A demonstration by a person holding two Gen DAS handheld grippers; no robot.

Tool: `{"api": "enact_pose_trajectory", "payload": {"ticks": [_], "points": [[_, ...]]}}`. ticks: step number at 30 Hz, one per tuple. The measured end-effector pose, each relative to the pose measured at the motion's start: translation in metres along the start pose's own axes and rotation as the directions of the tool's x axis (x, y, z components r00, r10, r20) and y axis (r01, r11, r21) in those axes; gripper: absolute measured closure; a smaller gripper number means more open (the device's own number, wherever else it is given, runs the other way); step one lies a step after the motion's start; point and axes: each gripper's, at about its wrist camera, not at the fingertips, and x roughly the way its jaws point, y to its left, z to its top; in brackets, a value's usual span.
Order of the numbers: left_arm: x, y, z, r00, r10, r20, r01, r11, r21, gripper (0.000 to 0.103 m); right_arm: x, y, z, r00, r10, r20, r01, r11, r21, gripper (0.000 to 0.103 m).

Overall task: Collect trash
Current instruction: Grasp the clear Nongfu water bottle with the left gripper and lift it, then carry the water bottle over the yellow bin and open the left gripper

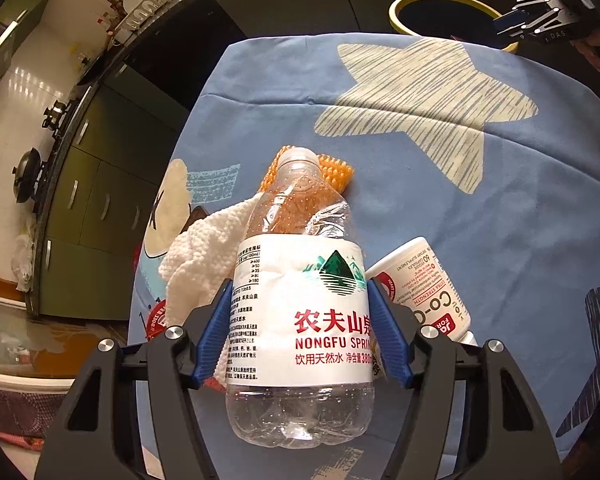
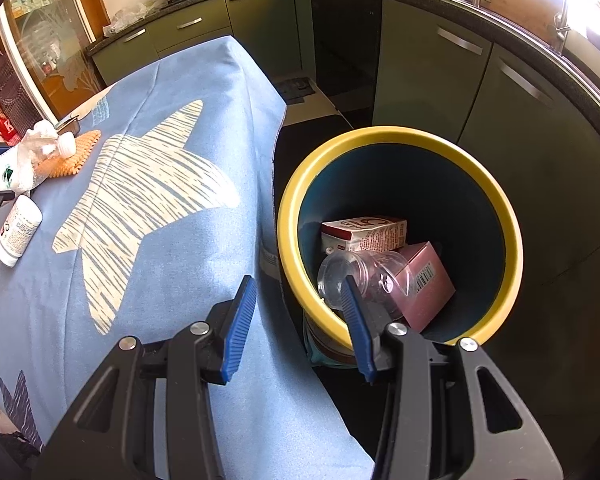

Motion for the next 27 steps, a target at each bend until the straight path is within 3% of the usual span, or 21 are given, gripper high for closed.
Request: {"api": "enact_pose_trajectory", "payload": {"ticks": [10, 14, 18, 22, 27], "points": [[-0.044, -0.010, -0.007, 0.996, 0.029, 0.089, -0.022, 0.996, -0.083, 0.038, -0.005, 0.003, -0.004, 1.000, 0.020, 0.014, -0.020, 1.000, -0.009, 0.061], [-0.070, -0.024, 0.008, 0.989, 0.016, 0.147, 0.000, 0.994, -0.109, 0.038, -0.016, -0.002, -0.006, 0.999, 0.014, 0.034, -0.014, 1.000, -0.005, 0.061], [-0.086, -0.052, 0.045, 0.979, -0.047, 0.200, 0.064, 0.995, -0.080, 0.038, -0.033, -0.019, -0.011, 0.998, -0.008, 0.068, 0.006, 1.000, 0.023, 0.061], [-0.084, -0.091, 0.101, 0.958, -0.160, 0.237, 0.168, 0.986, -0.014, 0.038, -0.049, -0.043, -0.022, 0.995, -0.030, 0.092, 0.024, 0.997, 0.066, 0.061], [-0.059, -0.142, 0.182, 0.943, -0.253, 0.218, 0.242, 0.967, 0.074, 0.038, -0.063, -0.080, -0.041, 0.993, -0.050, 0.111, 0.035, 0.990, 0.140, 0.061]]}}
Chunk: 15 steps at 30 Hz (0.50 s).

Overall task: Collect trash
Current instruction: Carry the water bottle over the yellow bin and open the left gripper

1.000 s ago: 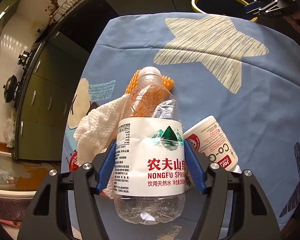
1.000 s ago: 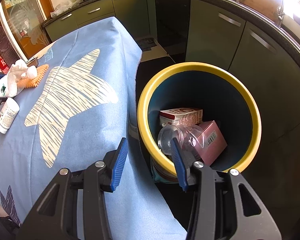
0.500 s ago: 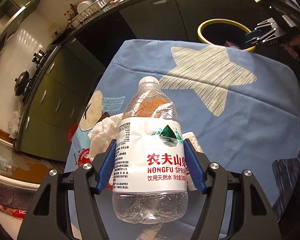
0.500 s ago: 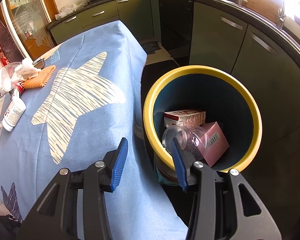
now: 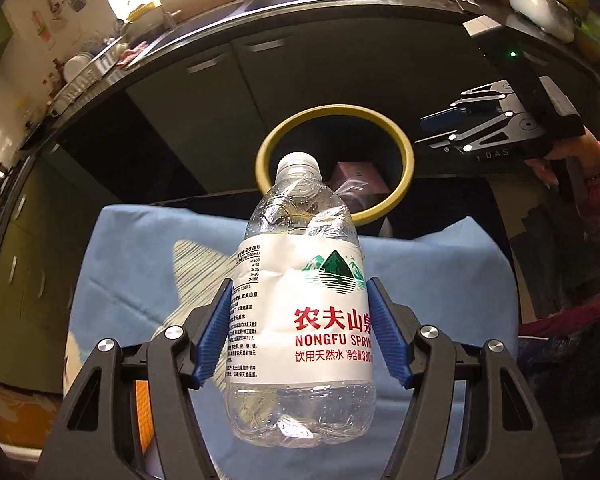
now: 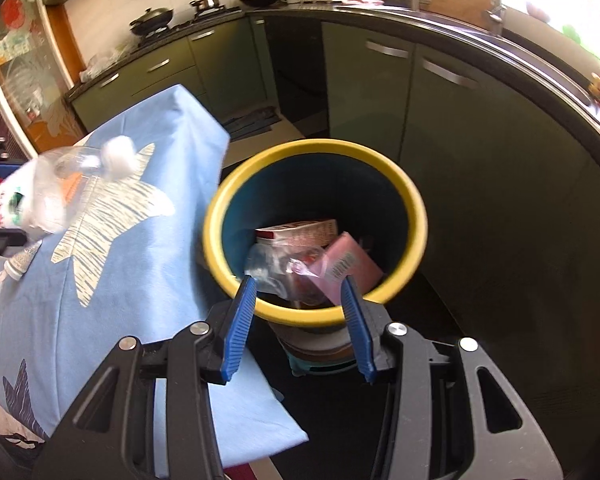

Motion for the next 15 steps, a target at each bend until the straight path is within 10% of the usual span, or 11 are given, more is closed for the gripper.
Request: {"api": "enact_pose_trajectory", "payload": {"ticks": [15], "points": [[0.139, -0.013, 0.131, 1.000, -0.005, -0.007, 0.005, 0.995, -0.098, 0.022, 0.006, -0.058, -0.021, 1.000, -0.003, -0.013, 0.005, 0.992, 0.124, 0.058]]}}
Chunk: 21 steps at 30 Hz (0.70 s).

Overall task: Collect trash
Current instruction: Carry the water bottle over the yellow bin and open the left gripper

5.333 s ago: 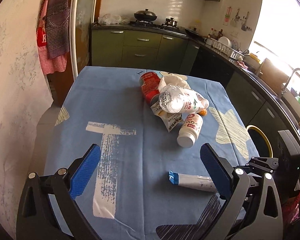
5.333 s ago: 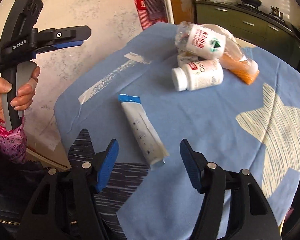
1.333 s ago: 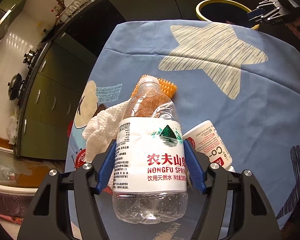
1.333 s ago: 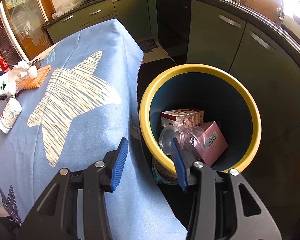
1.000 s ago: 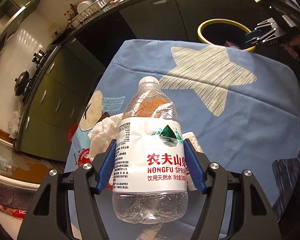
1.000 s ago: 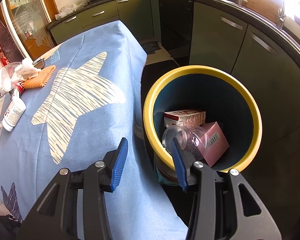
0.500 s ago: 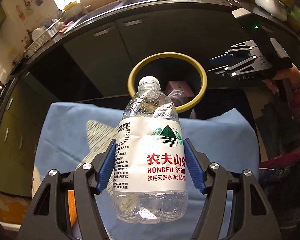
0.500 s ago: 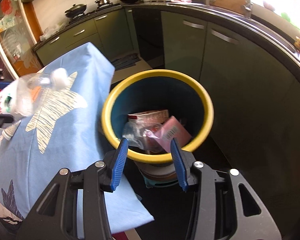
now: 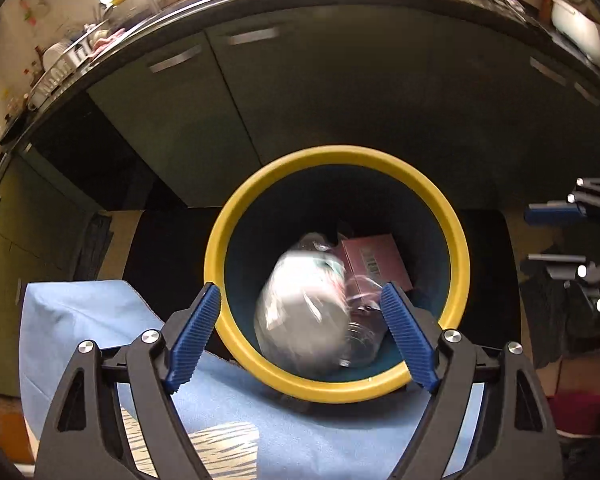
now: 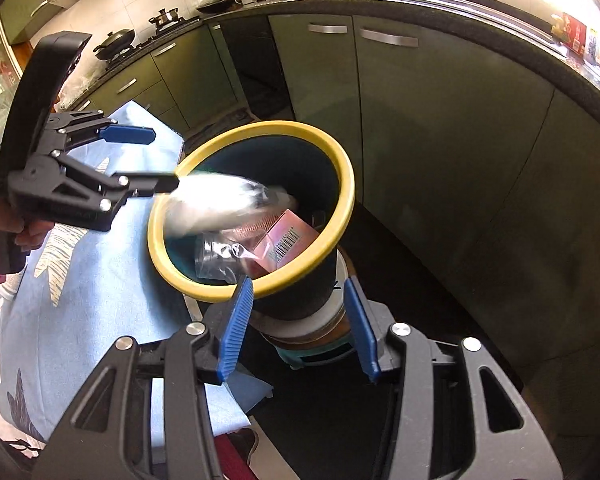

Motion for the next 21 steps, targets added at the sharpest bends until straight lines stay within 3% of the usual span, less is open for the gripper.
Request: {"api": "enact_pose_trajectory", "payload": {"ticks": [5, 8, 13, 18, 21], "points": [[-0.042, 0.010, -0.025, 0.999, 0.002, 0.051, 0.001, 0.998, -0.066, 0.022, 0.005, 0.010, 0.003, 1.000, 0.014, -0.004, -0.014, 1.000, -0.022, 0.058], [-0.081, 0.016, -0.058, 0.995, -0.012, 0.099, 0.026, 0.990, -0.141, 0.021, 0.008, 0.020, 0.004, 1.000, 0.027, -0.011, -0.028, 0.999, -0.039, 0.058], [-0.146, 0.023, -0.127, 0.985, 0.053, 0.167, -0.007, 0.963, -0.268, 0.015, 0.013, 0.048, 0.004, 0.998, 0.053, -0.037, -0.057, 0.994, -0.093, 0.057], [-0.204, 0.029, -0.216, 0.967, 0.159, 0.201, -0.054, 0.893, -0.447, 0.014, 0.020, 0.102, 0.001, 0.992, 0.103, -0.076, -0.116, 0.972, -0.204, 0.057], [-0.236, 0.029, -0.274, 0.941, 0.284, 0.184, -0.142, 0.825, -0.547, 0.012, 0.024, 0.146, 0.000, 0.983, 0.152, -0.102, -0.175, 0.942, -0.285, 0.057]]}}
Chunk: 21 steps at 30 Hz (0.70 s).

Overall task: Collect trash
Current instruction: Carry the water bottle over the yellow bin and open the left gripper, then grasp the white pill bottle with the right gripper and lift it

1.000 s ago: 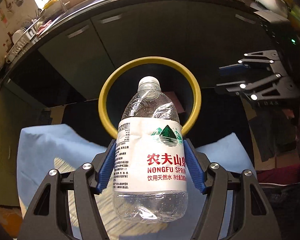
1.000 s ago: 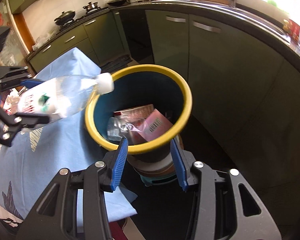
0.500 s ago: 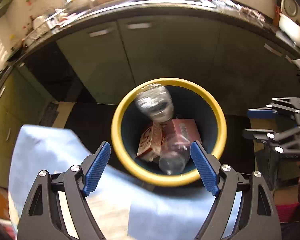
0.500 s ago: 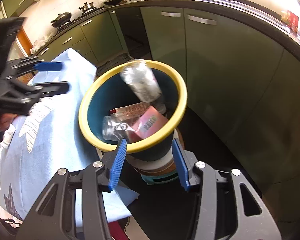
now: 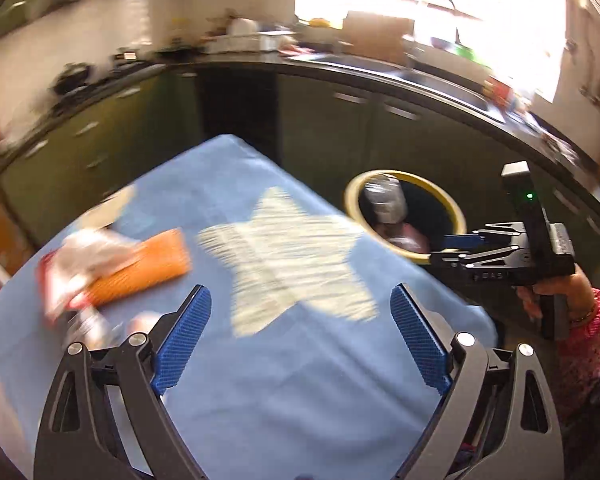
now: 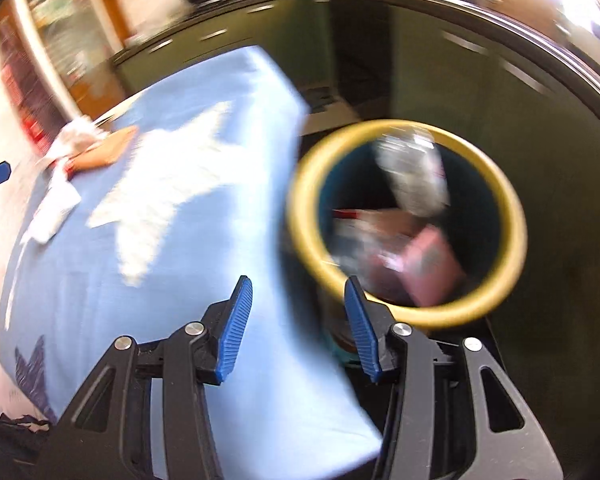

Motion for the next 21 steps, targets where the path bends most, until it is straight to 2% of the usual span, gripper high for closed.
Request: {"api": "enact_pose_trajectory", "payload": {"ticks": [4, 8, 10, 14, 16, 19, 21], "points": [[-0.043, 0.049, -0.044, 0.992, 0.121, 0.018, -0.118, 0.984, -0.131, 0.011, 0.019, 0.074, 0.015, 0.993, 0.108, -0.039, -0.112, 0.983, -0.142, 0.057], [-0.079, 0.098, -0.092, 0.968, 0.249, -0.002, -0.243, 0.942, -0.231, 0.010, 0.037, 0.158, 0.025, 0.971, 0.216, -0.101, -0.236, 0.928, -0.289, 0.057], [-0.091, 0.113, -0.112, 0.958, 0.288, -0.019, -0.283, 0.923, -0.259, 0.009, 0.041, 0.191, 0.029, 0.957, 0.264, -0.119, -0.289, 0.891, -0.350, 0.056], [-0.107, 0.134, -0.144, 0.951, 0.308, -0.036, -0.303, 0.899, -0.317, 0.009, 0.042, 0.244, 0.046, 0.929, 0.350, -0.116, -0.361, 0.798, -0.482, 0.021], [-0.110, 0.141, -0.155, 0.948, 0.315, -0.040, -0.309, 0.889, -0.337, 0.009, 0.044, 0.267, 0.055, 0.929, 0.357, -0.097, -0.348, 0.752, -0.560, 0.011], [-0.112, 0.144, -0.164, 0.951, 0.306, -0.036, -0.299, 0.886, -0.354, 0.009, 0.051, 0.287, 0.063, 0.933, 0.338, -0.121, -0.336, 0.701, -0.630, 0.008], [-0.113, 0.146, -0.166, 0.954, 0.299, -0.028, -0.288, 0.887, -0.362, 0.009, 0.061, 0.296, 0.065, 0.941, 0.305, -0.149, -0.325, 0.682, -0.655, 0.008]]}}
